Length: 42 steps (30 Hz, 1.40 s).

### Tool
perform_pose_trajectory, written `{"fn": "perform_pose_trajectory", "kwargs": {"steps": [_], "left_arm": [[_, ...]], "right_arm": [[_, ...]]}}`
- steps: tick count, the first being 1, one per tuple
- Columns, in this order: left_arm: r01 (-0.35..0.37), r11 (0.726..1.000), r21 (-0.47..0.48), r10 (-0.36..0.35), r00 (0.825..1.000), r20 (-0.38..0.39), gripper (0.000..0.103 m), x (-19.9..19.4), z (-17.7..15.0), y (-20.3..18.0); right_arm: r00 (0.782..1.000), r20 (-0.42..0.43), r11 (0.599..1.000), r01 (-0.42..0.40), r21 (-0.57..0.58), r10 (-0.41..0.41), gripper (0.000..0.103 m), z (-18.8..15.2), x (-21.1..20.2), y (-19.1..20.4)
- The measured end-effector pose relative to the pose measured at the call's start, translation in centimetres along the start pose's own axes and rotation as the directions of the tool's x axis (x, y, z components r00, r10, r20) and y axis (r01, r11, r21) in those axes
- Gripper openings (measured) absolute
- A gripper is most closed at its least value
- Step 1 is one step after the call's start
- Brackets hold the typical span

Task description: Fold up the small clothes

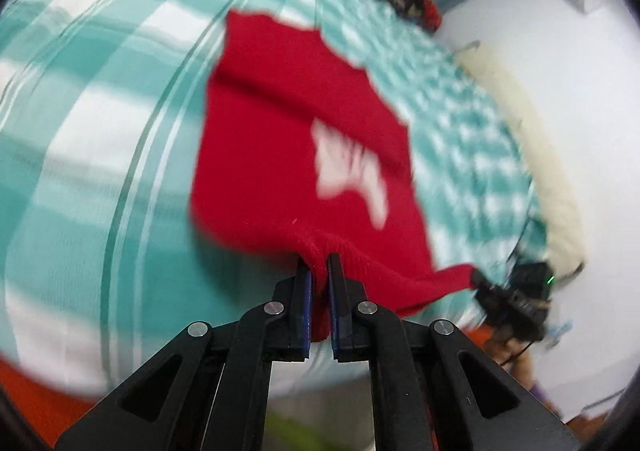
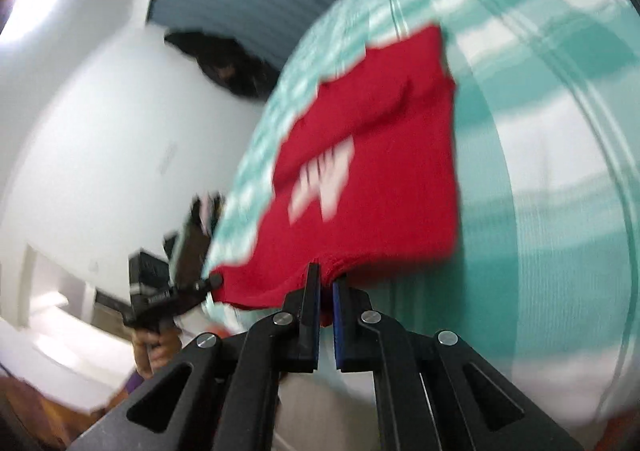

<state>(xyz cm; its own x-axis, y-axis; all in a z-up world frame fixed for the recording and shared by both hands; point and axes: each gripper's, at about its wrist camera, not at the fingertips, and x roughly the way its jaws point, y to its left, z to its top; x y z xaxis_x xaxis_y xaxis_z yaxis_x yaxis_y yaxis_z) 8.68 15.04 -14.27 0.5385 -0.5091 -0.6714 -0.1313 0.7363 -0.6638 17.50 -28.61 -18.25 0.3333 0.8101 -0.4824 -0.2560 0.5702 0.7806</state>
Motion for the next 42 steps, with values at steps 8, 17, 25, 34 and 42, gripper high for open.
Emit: {"fn": "perform_pose_trajectory", "kwargs": {"steps": [8, 17, 25, 34, 42], "left_arm": [[-0.045, 0.998, -0.053, 0.047, 0.998, 0.045, 0.005, 7.9, 15.9, 0.4], [-0.204, 0.975, -0.09, 0.209, 0.977, 0.048, 0.024, 15.1, 25.3, 2.5], [-0.2, 0.957, -0.21, 0.241, 0.951, 0.195, 0.079, 10.4, 26.1, 5.5], [-0.196, 0.948, 0.25, 0.187, 0.98, 0.061, 0.079, 14.5, 19.2, -0.1], [-0.246, 0.96, -0.135, 0.266, 0.952, 0.151, 0.078, 10.7, 21.8, 6.6]], "right_arm": [[0.992, 0.112, 0.997, 0.047, 0.06, -0.053, 0.006, 15.6, 6.4, -1.8], [0.981, 0.116, 0.986, 0.147, 0.072, -0.155, 0.006, 27.1, 15.1, -5.5], [0.948, 0.179, 0.965, 0.263, 0.018, -0.262, 0.048, 29.3, 15.2, -5.4], [0.957, -0.175, 0.905, 0.147, -0.399, -0.233, 0.047, 20.3, 16.1, 0.2], [0.899, -0.031, 0.821, 0.384, -0.423, -0.437, 0.046, 15.0, 10.3, -0.6]]}}
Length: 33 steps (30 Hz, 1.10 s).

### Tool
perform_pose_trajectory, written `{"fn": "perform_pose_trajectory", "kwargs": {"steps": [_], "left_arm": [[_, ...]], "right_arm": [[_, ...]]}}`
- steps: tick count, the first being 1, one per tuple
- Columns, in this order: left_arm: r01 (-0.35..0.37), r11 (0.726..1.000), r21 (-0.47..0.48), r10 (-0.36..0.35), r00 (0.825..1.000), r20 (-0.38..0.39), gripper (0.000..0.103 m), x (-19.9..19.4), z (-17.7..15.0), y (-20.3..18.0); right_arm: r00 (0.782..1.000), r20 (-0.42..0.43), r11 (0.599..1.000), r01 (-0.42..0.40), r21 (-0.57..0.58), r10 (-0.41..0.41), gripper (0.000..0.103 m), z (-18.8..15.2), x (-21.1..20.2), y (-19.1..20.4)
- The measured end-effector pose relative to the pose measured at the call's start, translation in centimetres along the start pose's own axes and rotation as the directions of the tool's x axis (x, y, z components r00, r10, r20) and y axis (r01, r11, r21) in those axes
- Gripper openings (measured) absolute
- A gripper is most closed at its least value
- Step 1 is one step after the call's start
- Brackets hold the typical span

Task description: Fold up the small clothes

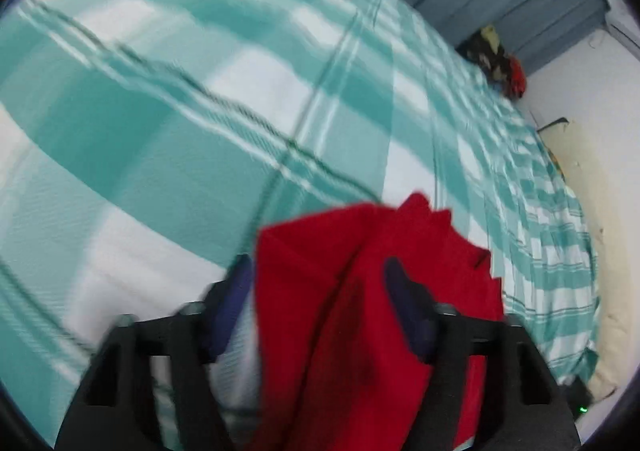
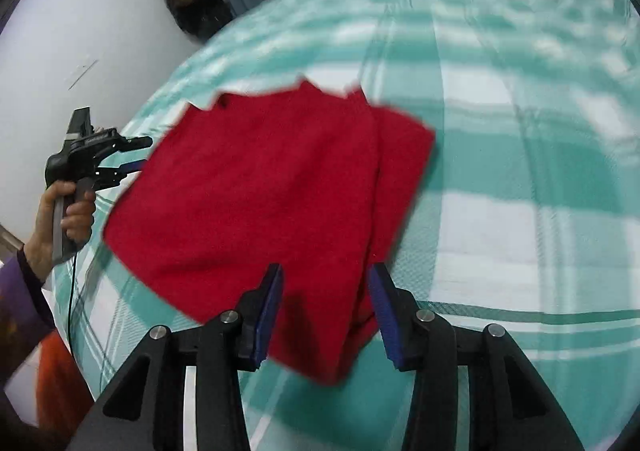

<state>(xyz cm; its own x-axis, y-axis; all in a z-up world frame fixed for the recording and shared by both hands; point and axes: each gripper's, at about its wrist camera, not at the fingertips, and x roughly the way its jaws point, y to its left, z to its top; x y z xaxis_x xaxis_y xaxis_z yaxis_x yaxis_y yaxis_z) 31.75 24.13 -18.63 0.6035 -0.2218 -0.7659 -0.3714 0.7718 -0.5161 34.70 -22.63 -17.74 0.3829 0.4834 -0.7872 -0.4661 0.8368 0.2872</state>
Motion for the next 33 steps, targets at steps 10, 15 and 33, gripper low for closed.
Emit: {"fn": "perform_pose_trajectory", "kwargs": {"steps": [10, 15, 33], "left_arm": [[-0.133, 0.99, 0.036, 0.134, 0.991, -0.019, 0.083, -6.8, -10.6, 6.4], [-0.242, 0.947, 0.21, 0.242, 0.97, 0.025, 0.091, -7.2, -14.5, 5.8], [-0.334, 0.898, 0.285, 0.309, 0.942, 0.131, 0.102, -5.3, -17.2, 5.0]], "right_arm": [[0.999, -0.006, 0.996, -0.053, 0.067, 0.053, 0.043, -7.3, 1.0, 0.7], [0.999, -0.012, 0.995, 0.046, 0.087, -0.045, 0.049, -9.9, -2.6, 1.2], [0.957, 0.181, 0.973, 0.209, 0.098, -0.224, 0.077, -15.9, -2.9, 0.0]]}}
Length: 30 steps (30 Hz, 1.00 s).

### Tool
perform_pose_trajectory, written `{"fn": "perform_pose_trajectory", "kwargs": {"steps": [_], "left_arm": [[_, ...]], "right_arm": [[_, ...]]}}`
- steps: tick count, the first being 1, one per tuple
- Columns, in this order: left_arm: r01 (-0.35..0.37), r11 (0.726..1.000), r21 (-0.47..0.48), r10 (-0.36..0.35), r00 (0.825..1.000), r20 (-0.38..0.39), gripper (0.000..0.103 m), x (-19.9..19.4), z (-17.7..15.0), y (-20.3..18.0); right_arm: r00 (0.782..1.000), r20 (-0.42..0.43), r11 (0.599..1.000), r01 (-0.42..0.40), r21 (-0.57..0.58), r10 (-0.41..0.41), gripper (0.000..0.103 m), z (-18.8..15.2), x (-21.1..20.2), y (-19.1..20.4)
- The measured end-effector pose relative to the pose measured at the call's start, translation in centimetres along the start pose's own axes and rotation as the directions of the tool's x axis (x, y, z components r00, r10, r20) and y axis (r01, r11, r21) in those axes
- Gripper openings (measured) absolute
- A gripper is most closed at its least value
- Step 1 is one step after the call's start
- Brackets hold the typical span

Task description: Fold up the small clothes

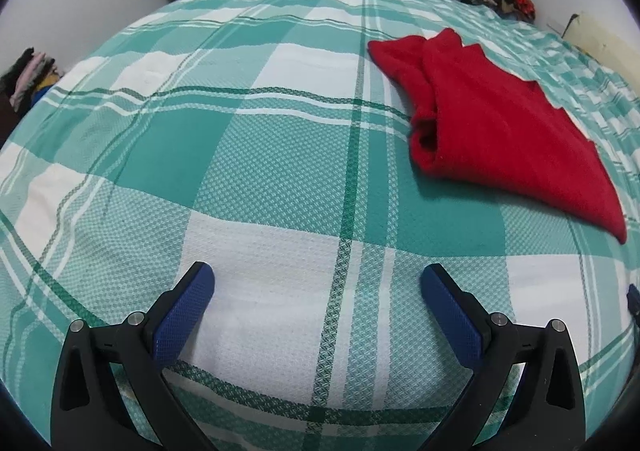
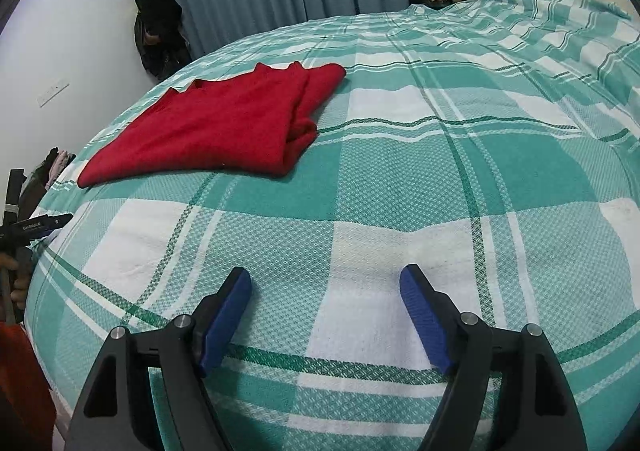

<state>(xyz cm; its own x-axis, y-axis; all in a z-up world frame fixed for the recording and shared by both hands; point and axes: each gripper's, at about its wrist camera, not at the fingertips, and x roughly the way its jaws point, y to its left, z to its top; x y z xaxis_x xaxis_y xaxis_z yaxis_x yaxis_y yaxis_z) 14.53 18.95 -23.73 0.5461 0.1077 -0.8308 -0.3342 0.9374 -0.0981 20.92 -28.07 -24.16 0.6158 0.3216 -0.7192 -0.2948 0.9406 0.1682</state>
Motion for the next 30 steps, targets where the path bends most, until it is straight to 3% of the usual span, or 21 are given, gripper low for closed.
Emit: {"fn": "perform_pose_trajectory", "kwargs": {"steps": [3, 6, 7, 8, 10, 12, 15, 17, 18, 19, 20, 21, 22, 26, 30], "left_arm": [[0.004, 1.0, -0.003, -0.004, 1.0, 0.001, 0.102, 0.0, -0.1, 0.0], [0.009, 1.0, -0.019, -0.01, 0.998, -0.06, 0.101, -0.5, 0.7, 0.1], [0.041, 0.998, -0.051, -0.045, 0.997, -0.07, 0.097, -1.1, 1.4, 0.4], [0.154, 0.981, -0.119, -0.159, 0.987, -0.036, 0.093, -2.2, 2.4, 1.0], [0.332, 0.919, -0.213, -0.329, 0.943, 0.052, 0.094, -3.5, 5.0, 1.5], [0.388, 0.895, -0.219, -0.38, 0.922, 0.077, 0.094, -2.9, 7.7, 0.8], [0.391, 0.892, -0.227, -0.404, 0.914, -0.016, 0.092, 1.5, 10.8, -1.0], [0.36, 0.893, -0.269, -0.401, 0.908, -0.119, 0.066, 5.6, 11.6, -1.8], [0.35, 0.893, -0.284, -0.402, 0.903, -0.152, 0.058, 6.9, 11.7, -2.1], [0.349, 0.893, -0.284, -0.401, 0.904, -0.151, 0.042, 7.2, 11.8, -2.4], [0.365, 0.887, -0.283, -0.415, 0.898, -0.144, 0.009, 7.2, 11.9, -2.7], [0.376, 0.88, -0.29, -0.429, 0.891, -0.147, 0.008, 7.1, 11.9, -3.0], [0.347, 0.893, -0.285, -0.394, 0.91, -0.126, 0.008, 6.1, 12.2, -3.3], [0.312, 0.926, -0.215, -0.329, 0.943, -0.046, 0.007, 1.3, 14.2, -6.1], [0.29, 0.957, 0.021, -0.29, 0.957, 0.01, 0.007, -3.5, 16.8, -14.6]], "right_arm": [[1.0, 0.007, 1.0, 0.012, -0.01, -0.012, 0.077, -0.2, 0.0, 0.2], [1.0, 0.011, 0.999, 0.028, -0.019, -0.028, 0.077, -0.3, -0.1, 0.5], [0.999, 0.011, 0.999, 0.03, -0.02, -0.03, 0.077, -0.4, -0.1, 0.5], [0.999, 0.012, 0.999, 0.031, -0.02, -0.031, 0.077, -0.4, -0.1, 0.5], [0.999, 0.015, 0.999, 0.029, -0.021, -0.029, 0.077, -0.4, -0.1, 0.5], [0.999, 0.017, 0.999, 0.029, -0.022, -0.029, 0.077, -0.5, -0.1, 0.5], [0.999, 0.016, 0.999, 0.03, -0.021, -0.029, 0.078, -0.5, -0.1, 0.4], [0.999, 0.016, 0.999, 0.029, -0.02, -0.029, 0.078, -0.5, -0.1, 0.4], [0.999, 0.017, 0.999, 0.028, -0.019, -0.028, 0.078, -0.5, -0.1, 0.4], [0.999, 0.017, 0.999, 0.028, -0.019, -0.027, 0.078, -0.5, -0.1, 0.4], [0.999, 0.018, 0.999, 0.027, -0.018, -0.027, 0.078, -0.5, -0.1, 0.4], [0.999, 0.02, 1.0, 0.026, -0.018, -0.025, 0.078, -0.5, -0.1, 0.3], [0.999, 0.021, 1.0, 0.024, -0.017, -0.024, 0.078, -0.6, -0.1, 0.3], [1.0, 0.025, 1.0, 0.019, -0.014, -0.019, 0.078, -0.6, -0.2, 0.2], [0.999, 0.03, 1.0, 0.014, -0.014, -0.014, 0.078, -0.6, -0.3, 0.2]]}}
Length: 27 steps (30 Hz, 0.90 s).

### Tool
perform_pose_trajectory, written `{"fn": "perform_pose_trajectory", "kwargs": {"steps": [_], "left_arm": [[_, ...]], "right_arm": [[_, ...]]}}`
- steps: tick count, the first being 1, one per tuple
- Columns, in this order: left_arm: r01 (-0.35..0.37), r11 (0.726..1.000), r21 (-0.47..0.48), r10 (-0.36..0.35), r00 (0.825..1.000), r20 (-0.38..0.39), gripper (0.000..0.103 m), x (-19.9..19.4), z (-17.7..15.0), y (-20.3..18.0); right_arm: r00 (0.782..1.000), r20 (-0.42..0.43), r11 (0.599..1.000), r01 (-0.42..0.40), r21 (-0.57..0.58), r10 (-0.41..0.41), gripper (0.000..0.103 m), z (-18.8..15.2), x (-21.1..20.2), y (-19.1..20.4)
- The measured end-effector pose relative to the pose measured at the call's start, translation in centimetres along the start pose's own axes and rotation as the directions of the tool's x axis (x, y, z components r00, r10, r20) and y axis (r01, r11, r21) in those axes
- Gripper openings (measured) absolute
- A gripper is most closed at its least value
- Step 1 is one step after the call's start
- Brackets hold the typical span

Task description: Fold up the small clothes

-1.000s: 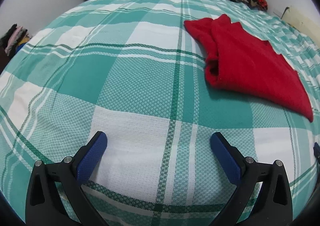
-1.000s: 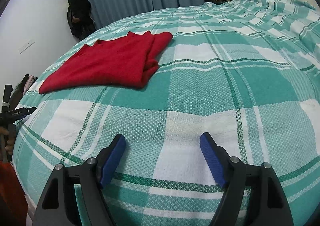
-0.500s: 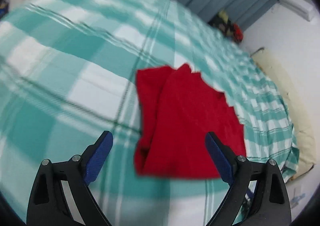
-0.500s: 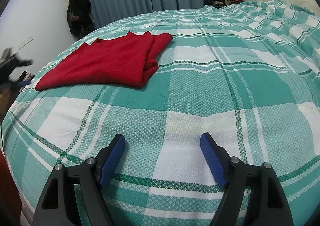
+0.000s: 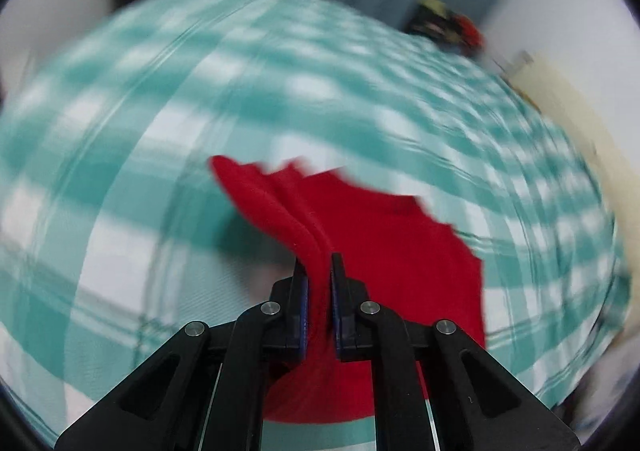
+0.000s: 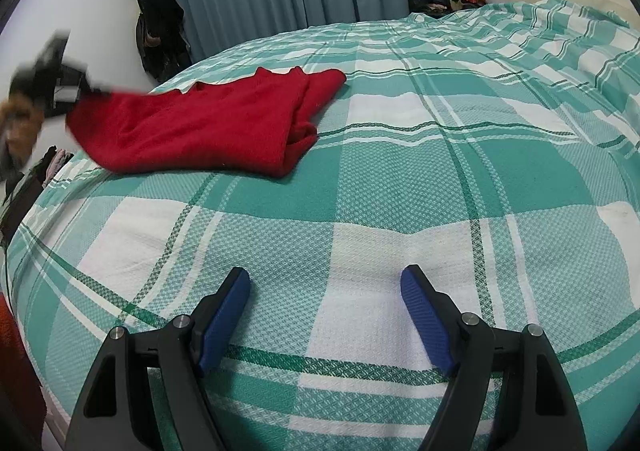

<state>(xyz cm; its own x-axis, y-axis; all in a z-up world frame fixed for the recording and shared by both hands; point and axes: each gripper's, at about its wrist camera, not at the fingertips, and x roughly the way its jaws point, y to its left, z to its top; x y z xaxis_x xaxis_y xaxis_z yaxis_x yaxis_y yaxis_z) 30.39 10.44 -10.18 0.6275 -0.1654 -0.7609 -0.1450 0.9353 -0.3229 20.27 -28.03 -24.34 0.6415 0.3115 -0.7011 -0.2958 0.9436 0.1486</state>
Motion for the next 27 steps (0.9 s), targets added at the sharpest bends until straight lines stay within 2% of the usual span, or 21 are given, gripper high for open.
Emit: {"fn": "perform_pose_trajectory", "kwargs": {"steps": [3, 5, 9, 11, 13, 15, 16, 17, 19, 21, 23, 25, 27], "left_arm": [[0.003, 0.977, 0.214, -0.006, 1.0, 0.012, 0.007, 1.0, -0.3, -9.5], [0.011, 0.941, 0.339, -0.008, 1.0, -0.01, 0.007, 3.2, -2.1, -15.5], [0.018, 0.883, 0.469, 0.031, 0.995, -0.096, 0.007, 9.2, -7.2, -22.8], [-0.009, 0.857, 0.515, 0.08, 0.99, -0.116, 0.007, 11.6, -9.6, -24.1], [-0.057, 0.842, 0.536, 0.149, 0.98, -0.13, 0.008, 13.9, -11.2, -24.6], [-0.079, 0.854, 0.514, 0.175, 0.975, -0.14, 0.015, 15.0, -11.7, -24.1], [-0.06, 0.865, 0.499, 0.153, 0.977, -0.148, 0.021, 14.7, -11.6, -23.9], [-0.009, 0.876, 0.483, 0.108, 0.978, -0.177, 0.04, 13.9, -11.1, -23.8], [0.098, 0.887, 0.451, -0.001, 0.977, -0.212, 0.061, 11.0, -9.9, -23.4], [0.155, 0.895, 0.418, -0.092, 0.982, -0.167, 0.07, 7.3, -8.7, -22.2], [0.165, 0.907, 0.387, -0.142, 0.986, -0.087, 0.074, 3.4, -7.3, -19.6], [0.104, 0.929, 0.356, -0.109, 0.994, -0.007, 0.073, 0.9, -6.6, -16.2], [0.036, 0.937, 0.349, -0.045, 0.999, 0.017, 0.069, 0.8, -7.0, -13.7]], "right_arm": [[1.0, 0.0, 1.0, -0.003, 0.003, 0.003, 0.078, 0.0, 0.0, 0.0], [1.0, -0.001, 1.0, -0.004, 0.004, 0.004, 0.078, 0.0, -0.1, 0.0], [1.0, -0.001, 1.0, -0.006, 0.005, 0.006, 0.078, 0.0, -0.1, 0.0], [1.0, 0.0, 1.0, -0.007, 0.007, 0.007, 0.078, 0.1, -0.1, 0.1], [1.0, 0.001, 1.0, -0.009, 0.009, 0.009, 0.078, 0.0, -0.1, 0.0], [1.0, 0.003, 1.0, -0.014, 0.011, 0.014, 0.078, 0.0, -0.1, 0.0], [1.0, 0.003, 1.0, -0.016, 0.013, 0.016, 0.078, 0.0, -0.1, 0.0], [1.0, 0.003, 1.0, -0.019, 0.014, 0.019, 0.079, 0.0, -0.1, -0.1], [1.0, -0.001, 1.0, -0.029, 0.012, 0.029, 0.081, 0.1, -0.1, -0.1], [0.999, -0.022, 0.999, -0.045, 0.006, 0.045, 0.085, 0.5, -0.2, 0.0], [0.994, -0.079, 0.997, -0.077, 0.01, 0.077, 0.085, 1.4, -0.6, -0.2], [0.987, -0.105, 0.992, -0.115, 0.054, 0.12, 0.085, 2.6, -1.5, -1.0], [0.984, -0.053, 0.974, -0.16, 0.163, 0.171, 0.085, 4.2, -2.7, -2.7]]}}
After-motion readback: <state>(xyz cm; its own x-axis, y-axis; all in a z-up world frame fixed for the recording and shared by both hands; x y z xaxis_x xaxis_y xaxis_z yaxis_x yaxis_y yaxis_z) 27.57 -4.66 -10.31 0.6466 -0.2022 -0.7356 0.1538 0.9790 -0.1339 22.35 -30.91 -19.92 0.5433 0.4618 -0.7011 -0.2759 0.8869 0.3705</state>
